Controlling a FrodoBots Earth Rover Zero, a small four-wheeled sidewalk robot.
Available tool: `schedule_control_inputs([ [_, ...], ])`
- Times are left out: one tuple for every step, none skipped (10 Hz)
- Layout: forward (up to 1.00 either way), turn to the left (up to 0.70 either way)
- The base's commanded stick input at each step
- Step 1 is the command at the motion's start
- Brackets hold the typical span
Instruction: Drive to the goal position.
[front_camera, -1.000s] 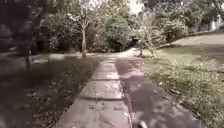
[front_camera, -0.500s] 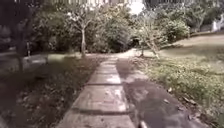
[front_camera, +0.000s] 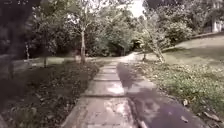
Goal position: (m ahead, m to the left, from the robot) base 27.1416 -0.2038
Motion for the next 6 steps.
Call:
schedule_control_inputs([
  [0.70, -0.04],
  [0.70, -0.15],
  [0.70, -0.30],
  [0.70, -0.27],
  [0.70, -0.11],
  [0.70, 0.00],
])
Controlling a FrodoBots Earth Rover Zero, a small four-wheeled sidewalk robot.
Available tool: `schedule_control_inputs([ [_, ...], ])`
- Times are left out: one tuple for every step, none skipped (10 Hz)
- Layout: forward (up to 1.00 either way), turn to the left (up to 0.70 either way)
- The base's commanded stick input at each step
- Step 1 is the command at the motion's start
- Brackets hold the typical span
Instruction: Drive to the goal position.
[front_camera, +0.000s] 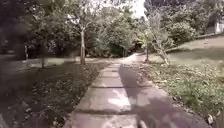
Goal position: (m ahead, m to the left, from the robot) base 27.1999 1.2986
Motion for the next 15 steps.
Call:
schedule_control_inputs([
  [0.70, 0.00],
  [0.70, 0.00],
  [0.70, 0.00],
  [0.70, 0.00],
  [0.70, 0.00],
  [0.70, -0.02],
  [0.70, -0.20],
  [0.70, -0.28],
  [0.70, -0.21],
  [0.70, 0.00],
  [0.70, 0.00],
  [0.70, 0.00],
  [0.70, 0.00],
  [0.70, 0.00],
  [0.70, 0.00],
])
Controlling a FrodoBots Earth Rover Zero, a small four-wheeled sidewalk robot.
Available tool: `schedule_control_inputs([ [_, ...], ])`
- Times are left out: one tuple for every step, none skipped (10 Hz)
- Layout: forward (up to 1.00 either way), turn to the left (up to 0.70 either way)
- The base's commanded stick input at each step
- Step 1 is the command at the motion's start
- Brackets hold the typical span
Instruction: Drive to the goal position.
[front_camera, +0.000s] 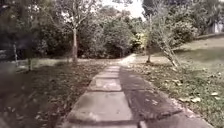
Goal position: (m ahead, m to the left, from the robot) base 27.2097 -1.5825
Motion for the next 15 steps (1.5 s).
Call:
schedule_control_inputs([
  [0.70, 0.00],
  [0.70, 0.00],
  [0.70, 0.00],
  [0.70, 0.00],
  [0.70, -0.03],
  [0.70, -0.23],
  [0.70, -0.31],
  [0.70, -0.26],
  [0.70, -0.11],
  [0.70, 0.00],
  [0.70, 0.00],
  [0.70, 0.00],
  [0.70, 0.00],
  [0.70, 0.00],
  [0.70, 0.00],
])
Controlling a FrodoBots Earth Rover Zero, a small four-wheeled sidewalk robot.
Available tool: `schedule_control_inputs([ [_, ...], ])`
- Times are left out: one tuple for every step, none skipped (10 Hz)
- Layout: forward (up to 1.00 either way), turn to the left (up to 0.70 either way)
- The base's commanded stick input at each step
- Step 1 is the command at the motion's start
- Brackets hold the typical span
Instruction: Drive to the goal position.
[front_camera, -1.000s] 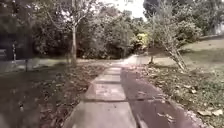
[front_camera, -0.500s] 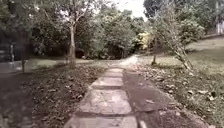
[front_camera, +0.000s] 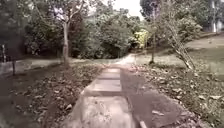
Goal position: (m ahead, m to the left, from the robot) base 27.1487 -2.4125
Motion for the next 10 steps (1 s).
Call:
schedule_control_inputs([
  [0.70, 0.00],
  [0.70, 0.00],
  [0.70, 0.00],
  [0.70, 0.00],
  [0.70, 0.00],
  [0.70, 0.00],
  [0.70, 0.00],
  [0.70, 0.00],
  [0.70, 0.00],
  [0.70, -0.01],
])
